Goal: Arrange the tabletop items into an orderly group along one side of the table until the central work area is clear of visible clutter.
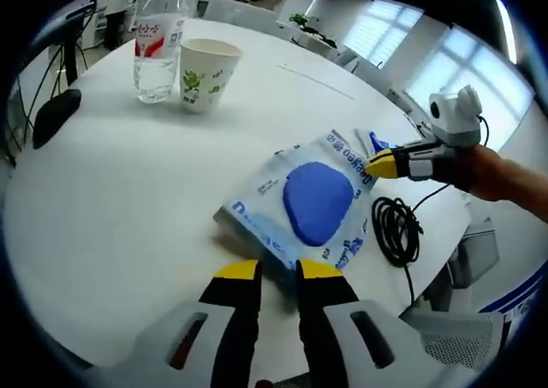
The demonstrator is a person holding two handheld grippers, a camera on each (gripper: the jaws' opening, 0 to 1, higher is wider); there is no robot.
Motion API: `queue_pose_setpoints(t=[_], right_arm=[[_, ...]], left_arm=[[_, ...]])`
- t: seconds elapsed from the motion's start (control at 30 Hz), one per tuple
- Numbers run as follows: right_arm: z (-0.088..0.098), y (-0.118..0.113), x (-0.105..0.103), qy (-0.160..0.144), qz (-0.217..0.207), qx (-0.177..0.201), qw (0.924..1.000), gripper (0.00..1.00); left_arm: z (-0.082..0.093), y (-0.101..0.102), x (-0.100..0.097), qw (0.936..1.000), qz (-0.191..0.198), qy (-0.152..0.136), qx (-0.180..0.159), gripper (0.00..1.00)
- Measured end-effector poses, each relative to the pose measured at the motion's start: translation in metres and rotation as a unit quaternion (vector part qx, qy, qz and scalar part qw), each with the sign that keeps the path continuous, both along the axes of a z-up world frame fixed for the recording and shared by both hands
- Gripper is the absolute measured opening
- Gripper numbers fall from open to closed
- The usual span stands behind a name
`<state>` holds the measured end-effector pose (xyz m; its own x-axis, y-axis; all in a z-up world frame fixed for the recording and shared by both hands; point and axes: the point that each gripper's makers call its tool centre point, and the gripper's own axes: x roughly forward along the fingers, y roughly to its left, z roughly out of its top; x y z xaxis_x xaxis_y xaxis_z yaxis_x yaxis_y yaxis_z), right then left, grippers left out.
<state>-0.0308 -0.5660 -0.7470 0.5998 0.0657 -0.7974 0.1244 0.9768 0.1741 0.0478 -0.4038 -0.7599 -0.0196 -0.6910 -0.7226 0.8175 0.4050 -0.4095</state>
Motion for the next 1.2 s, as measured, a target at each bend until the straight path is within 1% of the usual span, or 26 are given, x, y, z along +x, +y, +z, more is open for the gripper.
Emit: queue_pose_setpoints(t=[0.13, 0.23, 0.3, 0.33, 0.37, 0.43, 0.5, 0.6, 0.7, 0.77, 0.87, 0.97, 1.07, 1.2], right_arm=[[-0.002, 0.008, -0.006, 0.002, -0.002, 0.006, 1.0, 0.01], [-0.002, 0.019, -0.009, 0.0, -0.007, 0.018, 0.9998, 0.0], [-0.003, 0.021, -0.01, 0.0, -0.01, 0.022, 0.9997, 0.0], [-0.004, 0.029, -0.011, 0.0, -0.007, 0.024, 0.9997, 0.01], [-0.005, 0.031, -0.012, 0.0, -0.007, 0.026, 0.9996, 0.01], [-0.007, 0.031, -0.012, 0.0, -0.009, 0.035, 0.9993, 0.01], [-0.008, 0.031, -0.015, -0.001, -0.017, 0.04, 0.9991, 0.02], [-0.007, 0.03, -0.018, -0.004, -0.029, 0.048, 0.9984, 0.02], [-0.005, 0.026, -0.019, -0.009, -0.041, 0.048, 0.998, 0.04], [-0.003, 0.023, -0.019, -0.014, -0.051, 0.053, 0.9972, 0.05], [-0.001, 0.02, -0.02, -0.019, -0.07, 0.062, 0.9954, 0.08], [-0.001, 0.019, -0.019, -0.02, -0.08, 0.072, 0.994, 0.1], [0.001, 0.024, -0.015, -0.026, -0.081, 0.081, 0.9931, 0.12], [0.001, 0.03, -0.009, -0.034, -0.093, 0.101, 0.9899, 0.16]], left_arm=[[0.001, -0.001, 0.018, 0.9999, 0.012, -0.008, 0.003, 0.11], [0.001, -0.003, 0.029, 0.9998, 0.016, -0.011, 0.005, 0.1], [0.002, -0.002, 0.035, 0.9997, 0.019, -0.014, 0.007, 0.1], [0.003, -0.001, 0.039, 0.9996, 0.023, -0.015, 0.006, 0.11], [0.004, -0.001, 0.041, 0.9996, 0.025, -0.015, 0.005, 0.11], [0.006, 0.001, 0.044, 0.9995, 0.024, -0.018, 0.003, 0.13], [0.009, 0.003, 0.047, 0.9994, 0.022, -0.025, 0.0, 0.15], [0.012, 0.009, 0.052, 0.9993, 0.024, -0.029, -0.006, 0.17], [0.016, 0.014, 0.052, 0.9992, 0.027, -0.028, -0.014, 0.18], [0.018, 0.017, 0.049, 0.9992, 0.025, -0.024, -0.02, 0.18], [0.017, 0.02, 0.043, 0.9992, 0.017, -0.031, -0.02, 0.18], [0.016, 0.022, 0.036, 0.9992, 0.009, -0.031, -0.022, 0.18], [0.014, 0.022, 0.031, 0.9992, 0.002, -0.034, -0.02, 0.18], [0.013, 0.023, 0.029, 0.9993, 0.001, -0.031, -0.019, 0.17]])
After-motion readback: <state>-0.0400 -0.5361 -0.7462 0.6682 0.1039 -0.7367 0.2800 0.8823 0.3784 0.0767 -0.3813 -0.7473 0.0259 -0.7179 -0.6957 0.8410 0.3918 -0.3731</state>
